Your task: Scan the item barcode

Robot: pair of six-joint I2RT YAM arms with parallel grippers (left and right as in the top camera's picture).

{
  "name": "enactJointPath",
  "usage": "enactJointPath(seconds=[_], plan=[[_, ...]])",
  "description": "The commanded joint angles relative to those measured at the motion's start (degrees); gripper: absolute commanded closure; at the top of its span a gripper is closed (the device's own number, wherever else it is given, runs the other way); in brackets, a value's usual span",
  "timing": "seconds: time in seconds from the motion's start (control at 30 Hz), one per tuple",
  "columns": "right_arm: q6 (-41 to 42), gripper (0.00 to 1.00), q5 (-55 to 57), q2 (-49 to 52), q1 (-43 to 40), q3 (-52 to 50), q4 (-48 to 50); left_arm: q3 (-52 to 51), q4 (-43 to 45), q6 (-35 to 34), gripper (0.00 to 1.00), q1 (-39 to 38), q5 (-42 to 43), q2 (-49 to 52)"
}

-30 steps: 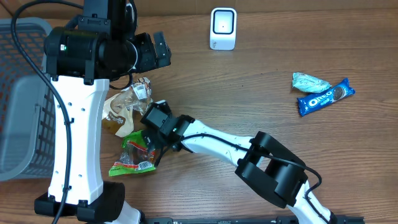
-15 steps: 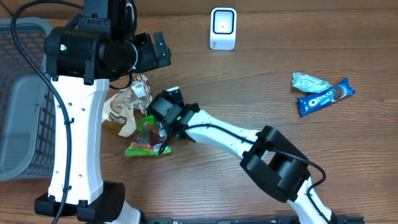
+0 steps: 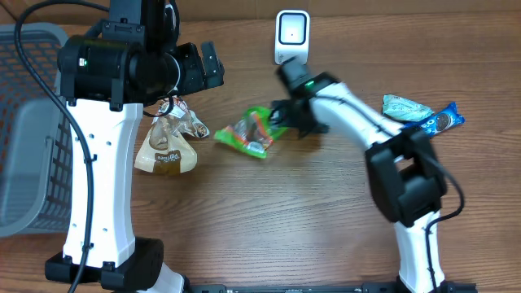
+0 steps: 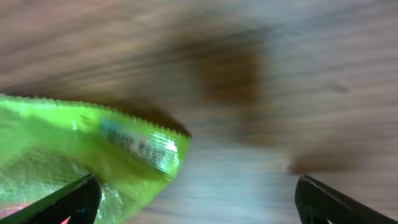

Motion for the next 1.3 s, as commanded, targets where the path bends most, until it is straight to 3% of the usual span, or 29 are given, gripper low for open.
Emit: enactJointPath(seconds=[0.0, 0.1, 0.3, 0.47, 0.53, 0.6, 0.63, 0.93, 1.27], plan=[[-0.09, 0.00, -10.34, 1.09, -7.13, 1.11, -6.82, 0.44, 0.09, -0.13, 0.00, -0.11, -0.33, 0.24], [-2.21, 0.00, -11.98, 1.09, -11.72, 1.11, -12.26, 0.44, 0.09, -0.13, 0.00, -0.11, -0.33, 0.22], [-9.44, 0.01, -16.09, -1.42, -14.80, 1.14, -14.14, 0.44, 0.09, -0.13, 0.00, -0.11, -0.33, 0.22], [-11.02, 0.08, -16.46, -7.43, -14.75, 3.69, -14.60, 0.44, 0.09, -0.13, 0.00, -0.11, -0.33, 0.24], [-12.76, 0.23, -19.37, -10.08, -14.71, 5.22, -13.84, 0.44, 0.09, -0.13, 0.00, -0.11, -0.33, 0.24], [-13.94, 0.64, -21.99, -11.96, -14.73, 5.73, -11.30, 0.44, 0.09, -0.13, 0.00, -0.11, -0.33, 0.24], [-13.22, 0.94, -22.86, -12.66, -14.60, 5.73, -8.04, 0.44, 0.09, -0.13, 0.00, -0.11, -0.33, 0.24], [1.55, 0.96, -22.91, -9.81, -9.92, -0.39, 7.41, 0.44, 0.09, -0.13, 0.00, -0.11, -0.33, 0.24], [15.43, 0.96, -16.87, 0.61, -4.98, -2.84, 12.52, 0.44, 0.09, -0.13, 0.00, -0.11, -0.33, 0.24]])
